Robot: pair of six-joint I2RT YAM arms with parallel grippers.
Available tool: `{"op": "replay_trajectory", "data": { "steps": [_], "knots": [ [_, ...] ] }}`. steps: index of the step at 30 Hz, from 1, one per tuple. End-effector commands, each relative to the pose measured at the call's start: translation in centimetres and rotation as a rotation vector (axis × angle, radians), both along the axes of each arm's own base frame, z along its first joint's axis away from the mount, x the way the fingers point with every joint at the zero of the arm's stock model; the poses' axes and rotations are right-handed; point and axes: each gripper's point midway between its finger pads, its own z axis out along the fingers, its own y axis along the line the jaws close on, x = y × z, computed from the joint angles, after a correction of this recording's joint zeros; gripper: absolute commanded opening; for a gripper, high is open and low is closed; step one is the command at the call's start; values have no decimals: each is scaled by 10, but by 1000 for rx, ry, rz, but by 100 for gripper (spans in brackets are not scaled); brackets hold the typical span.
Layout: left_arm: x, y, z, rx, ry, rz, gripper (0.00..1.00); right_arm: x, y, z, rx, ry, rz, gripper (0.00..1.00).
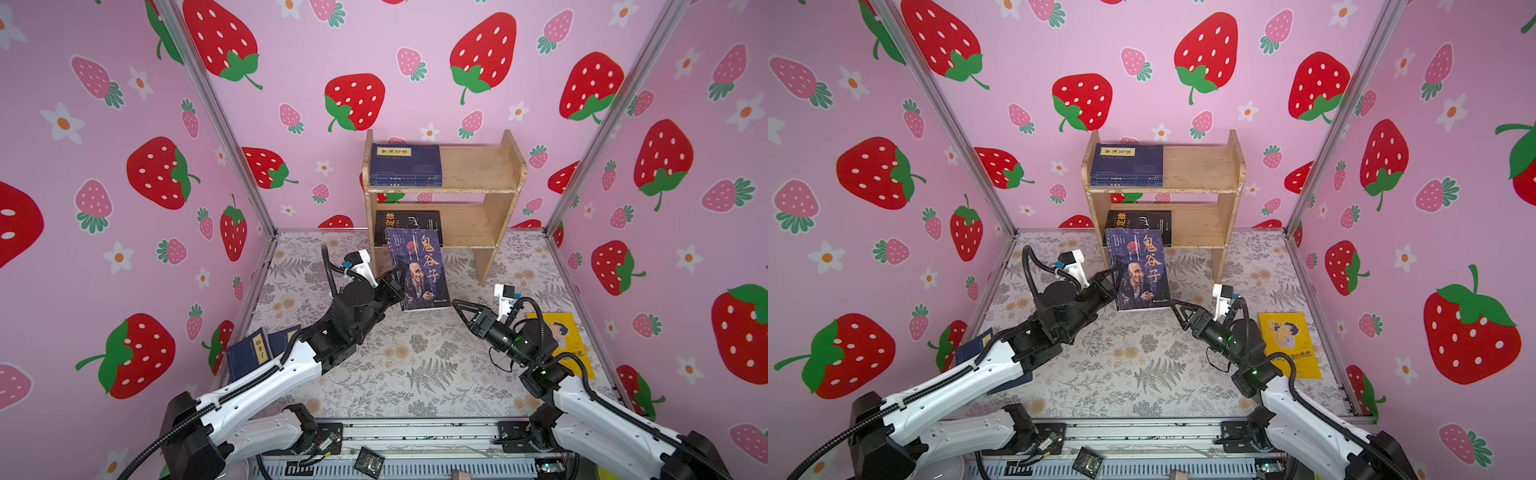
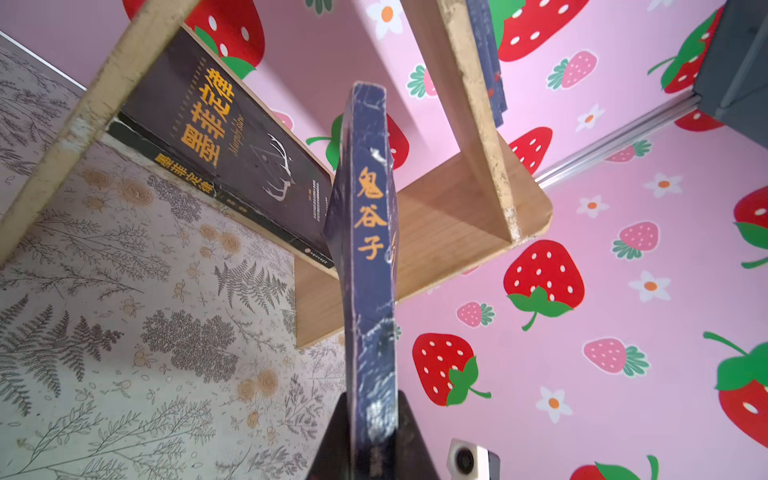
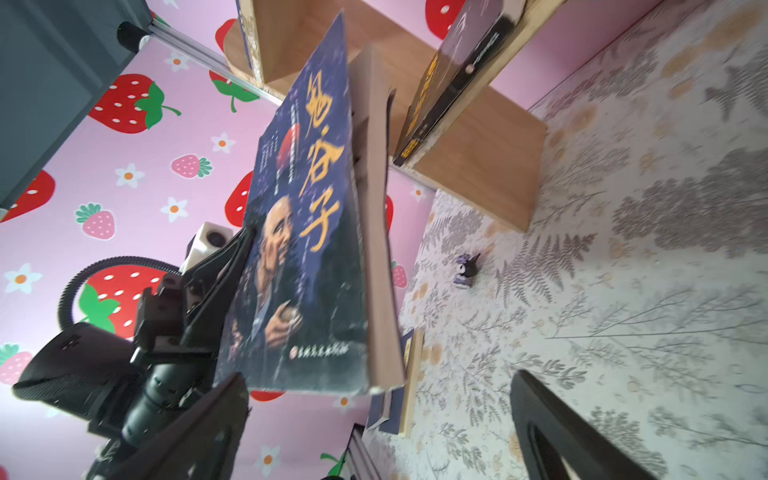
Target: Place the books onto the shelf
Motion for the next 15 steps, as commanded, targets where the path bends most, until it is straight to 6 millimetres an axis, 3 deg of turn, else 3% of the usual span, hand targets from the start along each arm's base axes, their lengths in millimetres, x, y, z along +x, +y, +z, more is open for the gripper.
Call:
{"op": "replay_trajectory", "data": {
  "steps": [1,5,15],
  "knots": [
    [13,11,55,-190,-124,104,0,-11,15,47,163,-73,88,100],
    [21,3,56,-242,-133,106,0,-10,31,53,218,-59,124,98],
    [23,-7,53,-314,-134,86,0,10,60,70,397,-28,165,76]
  ]
}}
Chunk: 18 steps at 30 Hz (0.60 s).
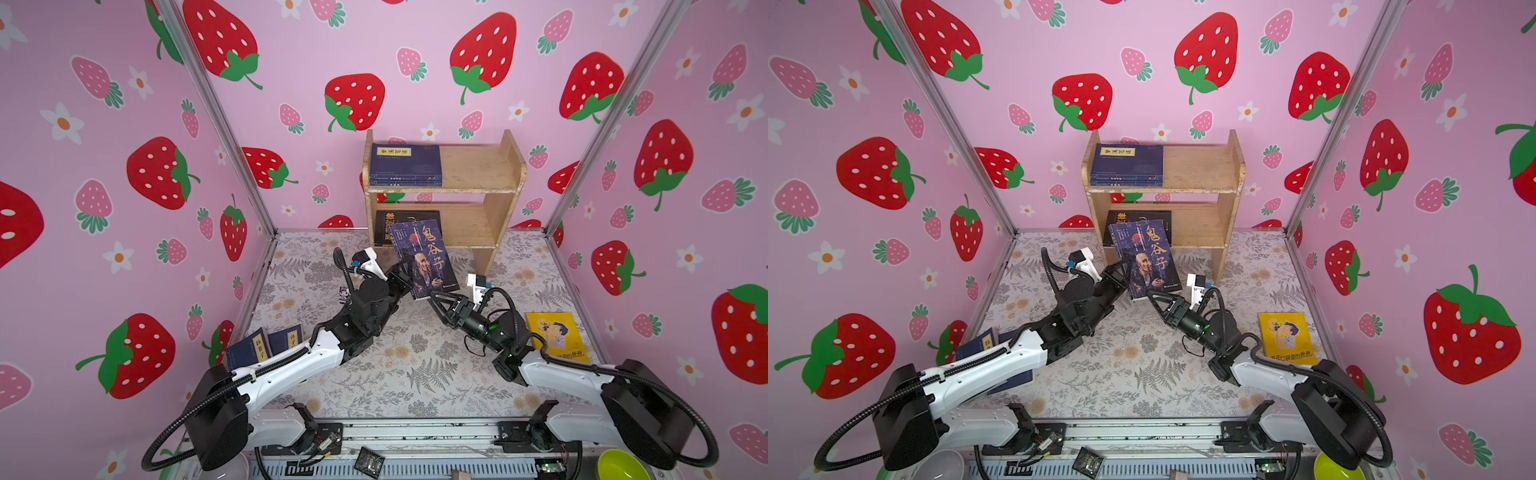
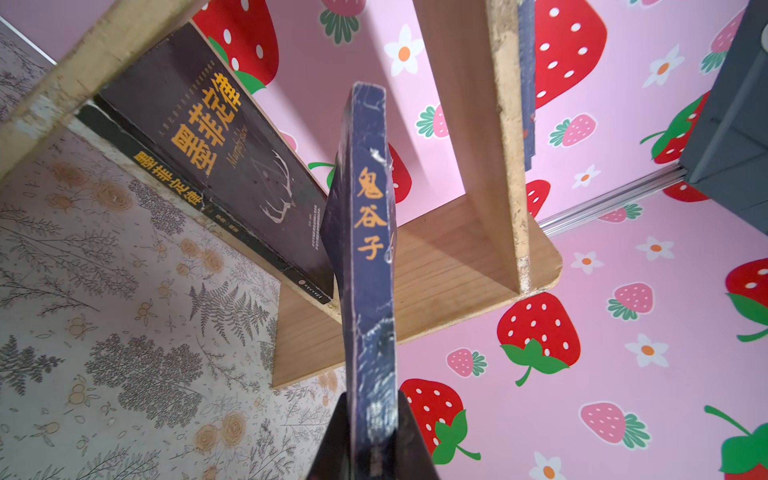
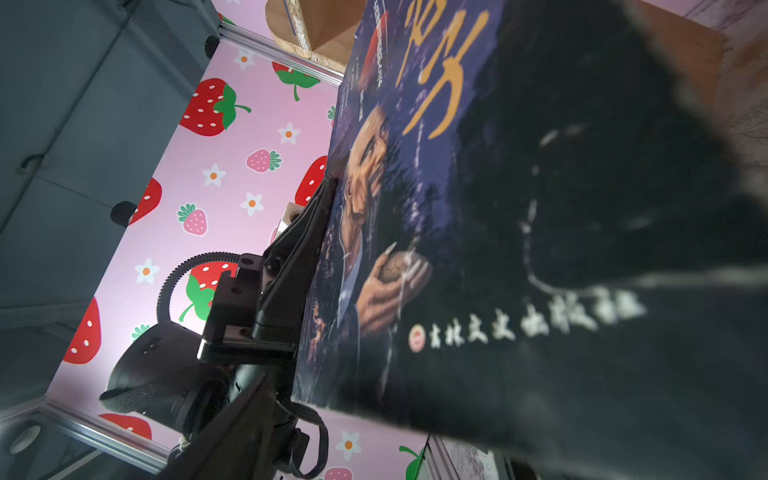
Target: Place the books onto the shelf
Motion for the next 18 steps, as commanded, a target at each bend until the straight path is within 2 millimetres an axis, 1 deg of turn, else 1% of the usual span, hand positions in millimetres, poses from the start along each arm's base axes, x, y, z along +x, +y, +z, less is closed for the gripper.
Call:
{"op": "replay_trajectory", "data": {
  "steps": [1,3,4,7,10,11,12,13,15,16,18],
  "knots": [
    [-6,8,58,-183,-125,23,0,-2,0,46,195,-51,20,75],
    [-6,7,57,-182,-122,22,0,1,3,48,220,-46,20,70],
    [-6,7,56,-183,-122,23,0,3,5,49,230,-43,20,65],
    [-6,5,53,-180,-117,21,0,8,2,49,266,-30,-16,52],
    [-7,4,48,-175,-109,24,0,14,-8,50,289,-22,-77,29],
    [-7,3,46,-171,-106,21,0,16,-10,48,280,-14,-96,18],
    [-7,1,45,-167,-103,15,0,18,-10,46,268,-5,-108,8],
    [-7,-2,44,-166,-99,6,0,20,-10,44,247,3,-122,3],
    [-7,-7,42,-159,-93,-13,0,23,-11,42,214,15,-145,2],
    [-7,-9,41,-155,-91,-23,4,24,-13,41,198,14,-158,0],
    [-9,-12,41,-139,-97,-43,27,25,-18,42,172,9,-181,0]
  ]
}}
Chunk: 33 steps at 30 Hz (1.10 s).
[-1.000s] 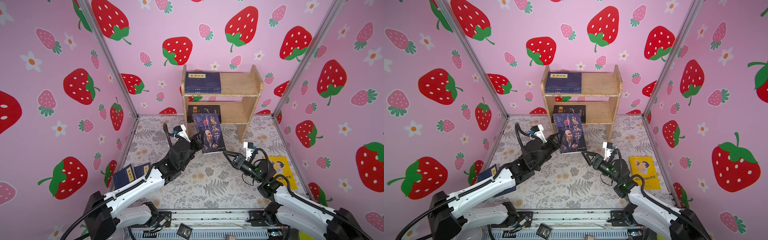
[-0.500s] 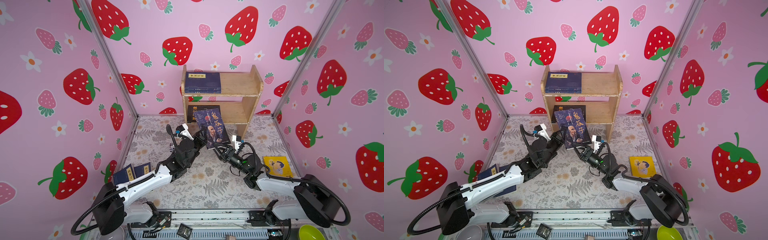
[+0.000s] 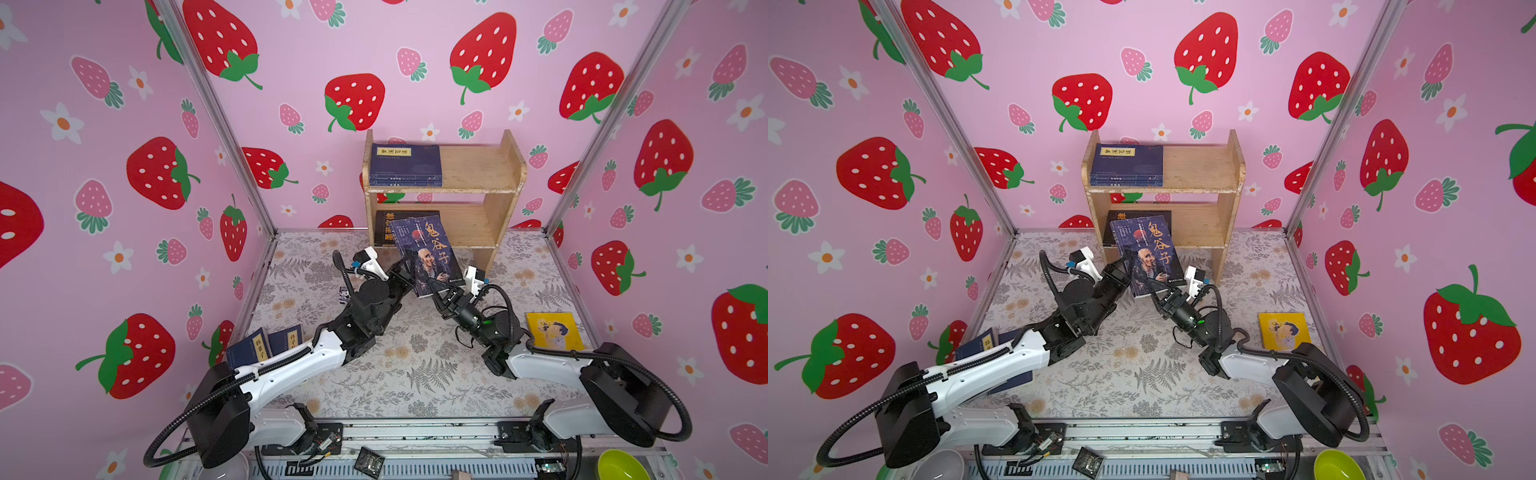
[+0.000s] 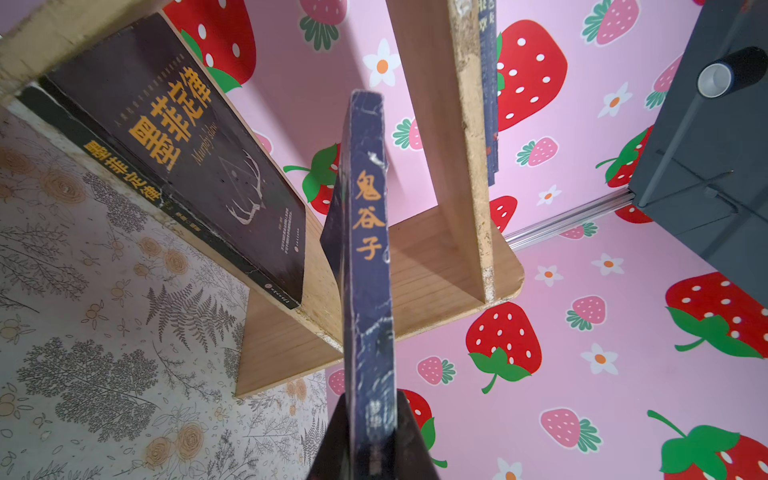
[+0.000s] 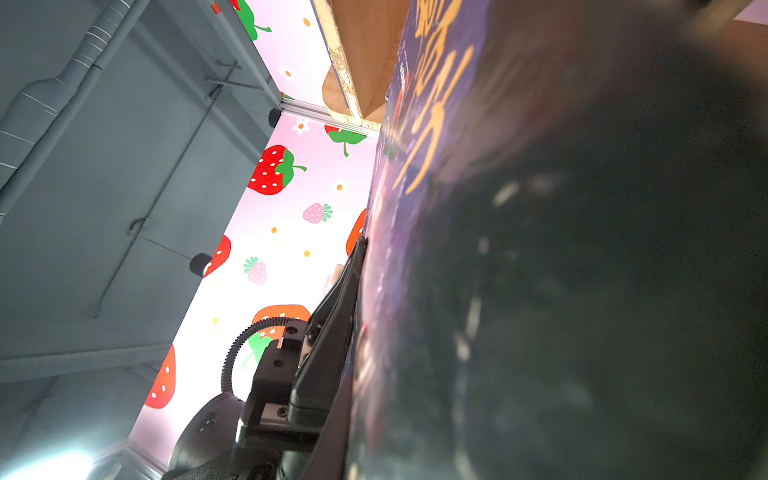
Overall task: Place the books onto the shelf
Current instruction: 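Carry the purple book toward the lower shelf with both grippers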
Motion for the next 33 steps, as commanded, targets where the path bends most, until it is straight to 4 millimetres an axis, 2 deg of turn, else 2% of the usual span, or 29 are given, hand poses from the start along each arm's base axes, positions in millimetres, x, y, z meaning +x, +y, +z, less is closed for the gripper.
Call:
{"op": "replay_trajectory", "data": {
  "steps": [1,2,4,6,8,12,17,22,26,29,33],
  "knots": [
    [-8,-4,29,-47,-74,-36,45,9,-20,11,-16,-19,-103,0],
    [-9,-3,27,-23,-70,-44,60,10,-23,11,-43,-24,-101,0],
    [-11,3,24,37,-57,-69,78,9,-27,10,-111,-38,-78,0],
    [-13,10,21,101,-35,-114,87,8,-29,7,-209,-56,-30,0],
    [-17,17,16,173,-16,-190,91,4,-33,5,-317,-88,34,0],
    [-31,21,12,296,2,-379,92,-9,-51,15,-385,-154,90,0],
    [-47,8,6,386,26,-577,92,-25,-61,25,-445,-218,155,0],
    [-42,-12,2,324,25,-669,90,-39,-57,34,-462,-258,234,0],
    [-34,-20,0,304,28,-686,88,-45,-56,39,-455,-276,262,0],
    [-31,-22,4,286,8,-681,82,-47,-55,38,-456,-279,276,0],
    [-28,-22,13,235,-35,-660,66,-46,-52,34,-456,-274,304,1]
  ]
}}
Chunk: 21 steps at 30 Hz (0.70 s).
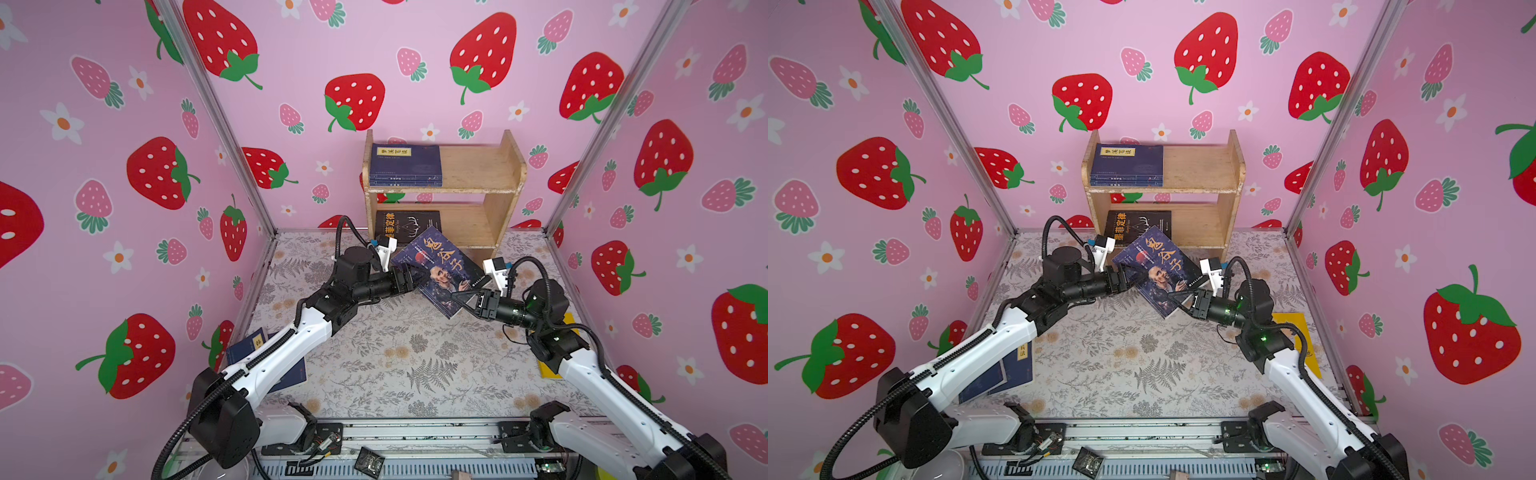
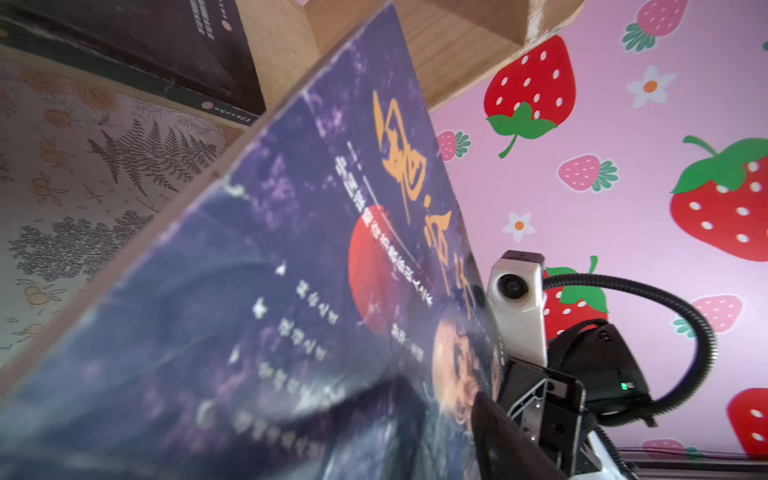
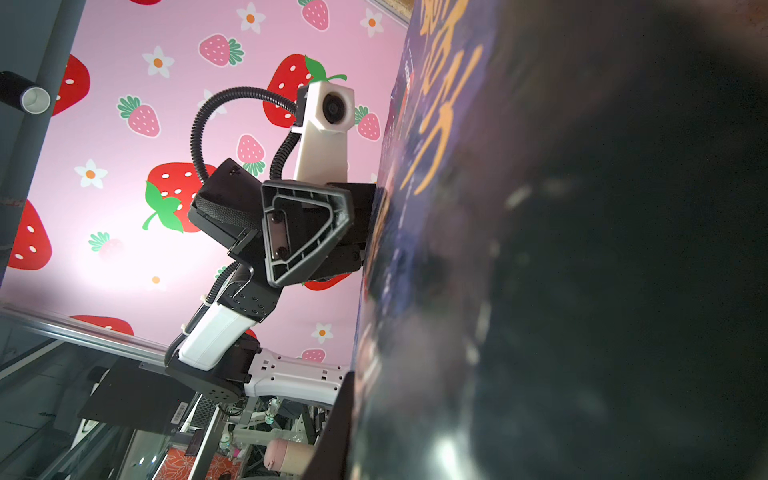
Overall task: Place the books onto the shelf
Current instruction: 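Carry the purple book toward the lower shelf with both grippers, then slide the purple book flat onto the lower shelf with both grippers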
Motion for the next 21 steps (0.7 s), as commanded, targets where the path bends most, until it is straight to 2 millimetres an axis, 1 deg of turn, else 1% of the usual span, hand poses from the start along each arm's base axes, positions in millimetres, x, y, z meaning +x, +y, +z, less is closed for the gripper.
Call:
{"op": "replay_trajectory", "data": {
  "steps": [1,4,8,11,12,13,14,15,16,17,19,21],
  "knots": [
    [0,-1,38,-117,-92,-6,61,-7,1,35,56,-144,48,1],
    [2,1,40,-154,-97,17,46,-3,2,36,66,-149,46,1],
    [7,5,41,-179,-99,58,30,4,4,37,91,-151,31,1],
    [12,11,43,-196,-94,110,14,16,4,36,107,-144,-15,8],
    [15,15,42,-208,-84,145,8,22,4,35,108,-143,-41,12],
    [20,21,40,-227,-72,195,3,31,4,34,106,-137,-73,21],
    [25,29,38,-251,-58,252,0,38,4,33,106,-133,-103,30],
    [31,38,36,-281,-44,320,0,46,3,32,107,-130,-135,41],
    [36,47,37,-318,-44,382,0,55,3,31,105,-125,-172,53],
    [42,55,38,-347,-40,441,0,64,2,30,101,-123,-209,57],
    [53,63,45,-375,-51,511,0,80,1,28,92,-121,-265,59],
    [62,63,56,-385,-74,548,0,94,2,26,75,-126,-306,63]
  ]
}}
